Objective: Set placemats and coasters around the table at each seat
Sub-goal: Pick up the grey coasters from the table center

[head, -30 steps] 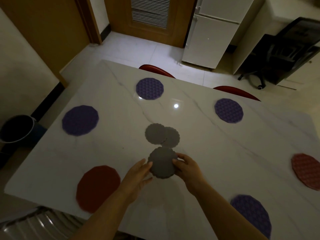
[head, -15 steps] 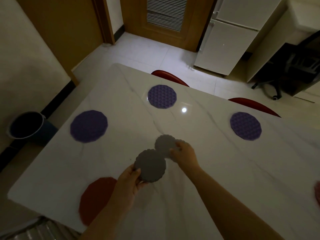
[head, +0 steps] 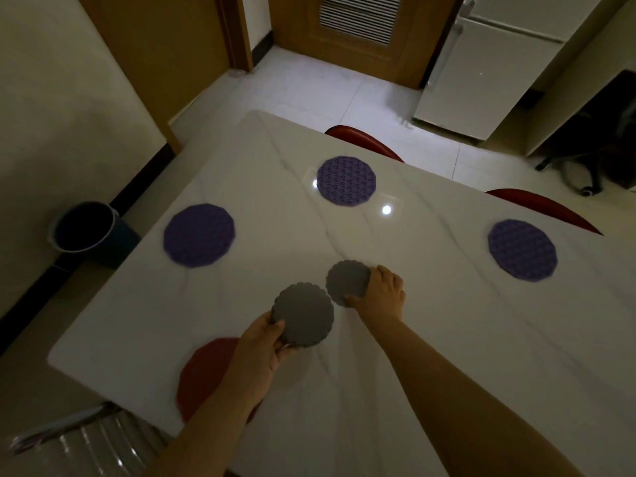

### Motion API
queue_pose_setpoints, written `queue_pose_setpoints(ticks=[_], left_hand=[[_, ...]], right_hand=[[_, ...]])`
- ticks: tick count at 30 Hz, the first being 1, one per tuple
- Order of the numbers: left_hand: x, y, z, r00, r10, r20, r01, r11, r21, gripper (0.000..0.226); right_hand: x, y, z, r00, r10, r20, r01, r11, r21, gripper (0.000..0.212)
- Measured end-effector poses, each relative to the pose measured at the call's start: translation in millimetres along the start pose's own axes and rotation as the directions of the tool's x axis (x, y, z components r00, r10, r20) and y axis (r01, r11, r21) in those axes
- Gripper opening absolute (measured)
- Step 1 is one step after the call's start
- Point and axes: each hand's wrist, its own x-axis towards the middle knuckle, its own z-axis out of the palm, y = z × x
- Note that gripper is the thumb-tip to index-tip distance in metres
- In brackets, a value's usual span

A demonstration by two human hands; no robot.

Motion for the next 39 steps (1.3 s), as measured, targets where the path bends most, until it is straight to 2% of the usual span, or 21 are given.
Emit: queue_pose_setpoints(ticks=[4,6,7,10,12,14,15,16,18,21,25,30,35,39], left_hand=[[-1,-1,4,1.000,-0.007,0.009,0.007,1.000,-0.018,0.029],[-1,-1,5,1.000,-0.020,0.007,0.020,0.999,-0.029,0.031],[-1,-1,6,1.000,-0.028,0.000,0.028,0.999,-0.034,0.032],[-3,0,6,0.999,-0.040,-0.011,0.039,0.998,-0.048,0.032],[-4,0,6,0.999,-0.034,-0.012,0.033,0.998,-0.049,0.032],[-6,-1,6,0.999,-0.031,-0.014,0.031,0.998,-0.054,0.031],[-7,-1,6,0.999,-0.035,-0.008,0.034,0.998,-0.053,0.031],[-8,-1,7,0.999,-0.040,0.003,0.040,0.998,-0.048,0.031],[-11,-1,9,0.998,-0.046,0.038,0.047,0.998,-0.034,0.030],[-15,-1,14,0.996,-0.047,0.079,0.050,0.998,-0.044,0.028],[-17,-2,17,0.994,-0.057,0.097,0.062,0.997,-0.048,0.028],[-21,-3,20,0.991,-0.078,0.105,0.082,0.996,-0.034,0.027],[-24,-3,23,0.987,-0.065,0.149,0.062,0.998,0.025,0.032],[-24,-4,23,0.987,-0.055,0.150,0.050,0.998,0.037,0.037]], right_hand=[[-8,3,0,0.994,-0.037,-0.106,0.046,0.996,0.081,0.057],[-15,5,-3,0.992,0.024,-0.123,0.013,0.957,0.289,0.037],[-18,7,-7,0.991,0.078,-0.108,-0.025,0.906,0.422,0.028],[-28,17,-26,0.966,0.248,-0.068,-0.124,0.681,0.722,0.020],[-39,24,-40,0.949,0.314,-0.017,-0.133,0.451,0.882,0.021],[-56,24,-49,0.968,0.241,0.066,-0.127,0.246,0.961,0.017],[-65,22,-49,0.980,0.172,0.103,-0.139,0.207,0.968,0.015],[-73,17,-47,0.984,0.111,0.140,-0.161,0.217,0.963,0.014],[-85,7,-38,0.981,0.044,0.187,-0.192,0.300,0.934,0.015],[-91,-4,-25,0.978,0.062,0.201,-0.210,0.361,0.909,0.020],[-90,-7,-16,0.988,0.105,0.117,-0.155,0.506,0.849,0.018],[-95,-11,-14,0.991,0.119,0.058,-0.116,0.560,0.820,0.020],[-99,-10,-11,0.997,0.071,-0.030,-0.024,0.660,0.751,0.026],[-97,-9,-12,1.000,-0.001,-0.022,0.016,0.705,0.709,0.029]])
